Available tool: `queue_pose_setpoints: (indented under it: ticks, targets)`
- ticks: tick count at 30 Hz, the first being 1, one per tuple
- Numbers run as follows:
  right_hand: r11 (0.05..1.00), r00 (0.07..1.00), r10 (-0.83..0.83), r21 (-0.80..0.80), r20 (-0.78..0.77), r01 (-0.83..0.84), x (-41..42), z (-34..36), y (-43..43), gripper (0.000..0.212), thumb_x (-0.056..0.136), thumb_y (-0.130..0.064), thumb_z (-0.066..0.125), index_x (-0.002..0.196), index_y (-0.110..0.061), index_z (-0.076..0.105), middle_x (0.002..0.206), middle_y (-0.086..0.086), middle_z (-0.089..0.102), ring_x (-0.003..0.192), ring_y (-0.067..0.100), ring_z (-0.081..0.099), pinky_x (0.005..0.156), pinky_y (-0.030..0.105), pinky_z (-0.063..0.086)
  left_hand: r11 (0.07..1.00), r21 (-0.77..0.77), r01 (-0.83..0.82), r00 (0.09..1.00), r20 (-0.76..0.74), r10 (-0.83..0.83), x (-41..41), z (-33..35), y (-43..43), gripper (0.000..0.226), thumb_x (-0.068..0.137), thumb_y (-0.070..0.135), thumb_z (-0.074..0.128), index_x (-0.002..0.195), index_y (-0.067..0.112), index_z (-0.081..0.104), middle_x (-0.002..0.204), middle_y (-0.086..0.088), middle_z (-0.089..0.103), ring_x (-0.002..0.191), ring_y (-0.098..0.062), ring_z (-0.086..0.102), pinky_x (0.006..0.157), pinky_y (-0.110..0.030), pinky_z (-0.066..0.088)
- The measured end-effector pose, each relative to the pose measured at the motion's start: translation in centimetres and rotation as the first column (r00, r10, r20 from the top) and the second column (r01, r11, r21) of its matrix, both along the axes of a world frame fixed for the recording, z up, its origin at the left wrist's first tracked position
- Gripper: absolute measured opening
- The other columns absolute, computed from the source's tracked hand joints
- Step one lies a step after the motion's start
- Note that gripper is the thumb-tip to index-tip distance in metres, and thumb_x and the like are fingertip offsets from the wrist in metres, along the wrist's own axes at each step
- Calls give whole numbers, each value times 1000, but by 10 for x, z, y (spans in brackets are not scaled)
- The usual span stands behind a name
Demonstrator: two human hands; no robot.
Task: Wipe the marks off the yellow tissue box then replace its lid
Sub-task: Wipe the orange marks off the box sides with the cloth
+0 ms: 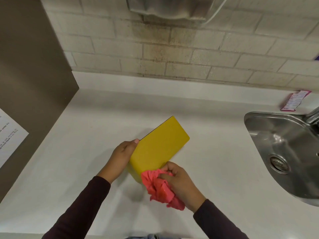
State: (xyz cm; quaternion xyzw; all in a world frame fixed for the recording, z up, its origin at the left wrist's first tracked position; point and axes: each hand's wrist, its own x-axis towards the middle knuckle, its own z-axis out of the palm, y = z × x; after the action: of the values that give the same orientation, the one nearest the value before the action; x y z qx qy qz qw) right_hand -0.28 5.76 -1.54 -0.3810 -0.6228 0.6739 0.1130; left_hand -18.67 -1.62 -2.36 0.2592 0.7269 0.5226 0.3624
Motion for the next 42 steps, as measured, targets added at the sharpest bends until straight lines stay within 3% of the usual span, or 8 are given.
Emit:
queue_pose_setpoints:
  ticks: [5,8,14,19,28,35,39,42]
  targets:
    - [800,983,-31,-594,-180,-83,32,6,40,28,84,-23,51,88,-9,75,90,9,74,69,19,70,64,35,59,984,-85,155,987,57,-150,-18,4,4,25,88,36,47,82,49,68,99,17,66,90,1,60,74,-18,44]
    - [734,967,-92,-672,-238,-95,39,4,58,31,71,-19,58,92,-1,71,89,14,68,67,20,65,69,37,57,906,-268,327,943,26,-332,-29,11,26,35,91,17,42,84,36,69,87,16,63,75,-4,58,56,-8,43]
    - [619,923,-257,-782,-285,-70,28,-2,77,42,83,-14,34,104,8,62,97,18,71,80,24,71,64,31,57,755,-409,512,812,-56,-581,-24,42,61,59,54,95,26,71,55,66,66,12,68,45,-1,57,50,-13,44]
    - [648,918,-237,-756,-319,-95,21,5,76,49,57,-11,75,99,3,55,93,19,60,77,27,60,66,32,57,713,-502,489,734,-205,-648,-11,51,87,88,58,94,14,69,15,51,70,-12,52,61,-21,54,75,-35,44]
    - [659,859,-249,-728,-446,-187,24,23,74,42,69,-9,48,106,-1,68,83,16,72,57,22,66,51,34,56,894,-296,335,874,-257,-413,-29,77,68,110,57,95,16,98,6,67,103,-21,67,99,-34,62,92,-43,43]
    - [683,867,-120,-674,-484,-282,12,33,51,52,62,-10,52,112,-9,67,84,10,73,63,18,68,58,33,56,987,44,157,954,-263,-140,-25,71,43,67,71,81,29,80,23,59,83,2,63,72,9,58,68,-8,42]
    - [695,875,-108,-665,-472,-273,14,33,48,52,71,-9,46,121,-7,58,98,13,72,74,22,69,65,38,57,983,177,50,967,-253,-4,-17,59,34,65,79,66,36,94,10,64,96,-11,67,88,-15,62,81,-28,44]
    - [780,906,0,-567,-423,-265,15,31,55,44,82,-11,50,126,-8,54,113,16,66,91,30,67,74,45,57,977,210,-49,984,-155,82,-21,44,17,52,84,54,32,91,13,63,88,-5,65,77,-3,58,76,-25,44]
